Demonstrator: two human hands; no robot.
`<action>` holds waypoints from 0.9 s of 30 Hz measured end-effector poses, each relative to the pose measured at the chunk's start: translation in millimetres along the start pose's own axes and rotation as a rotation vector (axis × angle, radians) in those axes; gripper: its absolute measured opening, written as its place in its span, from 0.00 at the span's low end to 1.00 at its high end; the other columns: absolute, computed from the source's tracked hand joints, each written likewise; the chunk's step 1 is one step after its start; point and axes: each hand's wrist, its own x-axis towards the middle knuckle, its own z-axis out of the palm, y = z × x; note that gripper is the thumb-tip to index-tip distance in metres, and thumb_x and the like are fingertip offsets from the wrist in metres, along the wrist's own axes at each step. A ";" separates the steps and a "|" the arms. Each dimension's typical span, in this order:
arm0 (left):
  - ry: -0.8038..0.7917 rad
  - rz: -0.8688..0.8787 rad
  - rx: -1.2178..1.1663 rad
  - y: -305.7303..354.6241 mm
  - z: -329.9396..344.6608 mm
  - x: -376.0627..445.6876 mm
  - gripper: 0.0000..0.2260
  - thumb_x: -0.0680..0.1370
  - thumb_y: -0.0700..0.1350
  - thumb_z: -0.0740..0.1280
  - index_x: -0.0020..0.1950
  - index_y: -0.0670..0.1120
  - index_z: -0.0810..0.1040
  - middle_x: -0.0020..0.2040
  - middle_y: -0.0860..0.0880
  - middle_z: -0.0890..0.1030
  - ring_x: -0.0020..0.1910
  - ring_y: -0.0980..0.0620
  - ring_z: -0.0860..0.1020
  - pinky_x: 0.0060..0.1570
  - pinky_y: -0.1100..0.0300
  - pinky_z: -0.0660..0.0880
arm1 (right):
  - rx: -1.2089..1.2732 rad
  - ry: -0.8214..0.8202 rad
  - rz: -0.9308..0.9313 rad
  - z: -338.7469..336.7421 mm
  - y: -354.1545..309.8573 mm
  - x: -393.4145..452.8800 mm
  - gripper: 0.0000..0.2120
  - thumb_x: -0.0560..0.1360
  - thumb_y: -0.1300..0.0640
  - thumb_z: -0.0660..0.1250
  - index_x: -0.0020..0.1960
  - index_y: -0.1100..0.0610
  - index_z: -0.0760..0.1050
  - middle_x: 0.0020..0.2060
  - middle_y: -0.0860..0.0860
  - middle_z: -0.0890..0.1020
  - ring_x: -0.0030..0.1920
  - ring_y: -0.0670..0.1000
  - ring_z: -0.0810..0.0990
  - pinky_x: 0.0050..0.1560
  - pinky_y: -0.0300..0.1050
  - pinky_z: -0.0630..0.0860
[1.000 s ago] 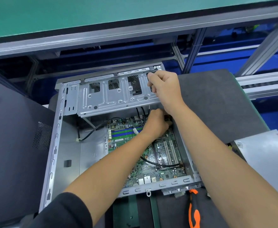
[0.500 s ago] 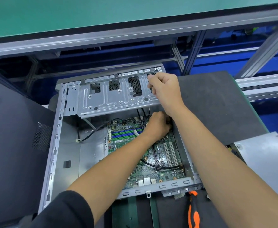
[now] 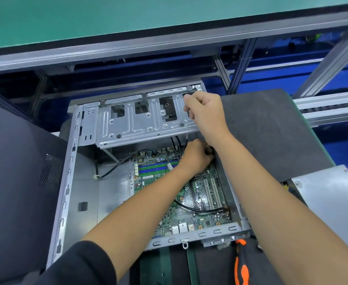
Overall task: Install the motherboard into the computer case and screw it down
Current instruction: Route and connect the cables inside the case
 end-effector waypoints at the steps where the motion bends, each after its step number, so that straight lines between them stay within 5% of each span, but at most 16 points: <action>1: 0.000 -0.002 -0.013 -1.0 -0.4 -0.2 0.04 0.72 0.36 0.68 0.38 0.36 0.79 0.39 0.40 0.82 0.42 0.44 0.80 0.39 0.56 0.74 | 0.003 -0.001 0.004 -0.1 -0.5 -0.1 0.17 0.77 0.57 0.64 0.33 0.65 0.75 0.22 0.51 0.70 0.26 0.48 0.67 0.37 0.47 0.73; 8: 0.006 0.028 -0.018 -4.9 3.2 -4.5 0.05 0.68 0.36 0.71 0.41 0.43 0.78 0.33 0.50 0.77 0.34 0.51 0.75 0.27 0.74 0.64 | -0.002 -0.003 0.009 0.5 -2.3 -0.1 0.17 0.77 0.56 0.64 0.33 0.66 0.75 0.23 0.52 0.70 0.27 0.48 0.67 0.36 0.47 0.72; 13: 0.089 0.046 0.012 -7.0 8.3 -1.0 0.06 0.68 0.35 0.70 0.44 0.38 0.80 0.35 0.45 0.79 0.32 0.51 0.73 0.24 0.76 0.63 | -0.006 -0.003 0.006 0.3 -2.3 -0.5 0.17 0.77 0.57 0.64 0.33 0.65 0.75 0.23 0.51 0.71 0.27 0.48 0.67 0.37 0.46 0.73; 19: 0.111 0.120 0.119 -10.0 10.3 0.3 0.05 0.69 0.35 0.69 0.44 0.38 0.79 0.40 0.39 0.81 0.38 0.42 0.78 0.34 0.62 0.66 | -0.005 -0.004 0.010 0.4 -2.4 -0.7 0.16 0.77 0.57 0.64 0.32 0.63 0.75 0.22 0.50 0.70 0.26 0.47 0.67 0.38 0.46 0.73; 27: 0.039 0.138 0.109 -9.6 5.3 1.3 0.10 0.70 0.37 0.70 0.50 0.38 0.79 0.45 0.40 0.81 0.45 0.42 0.79 0.39 0.63 0.67 | -0.046 -0.010 -0.023 -0.3 -4.5 -1.7 0.17 0.76 0.59 0.64 0.33 0.67 0.74 0.24 0.55 0.71 0.28 0.49 0.67 0.40 0.52 0.76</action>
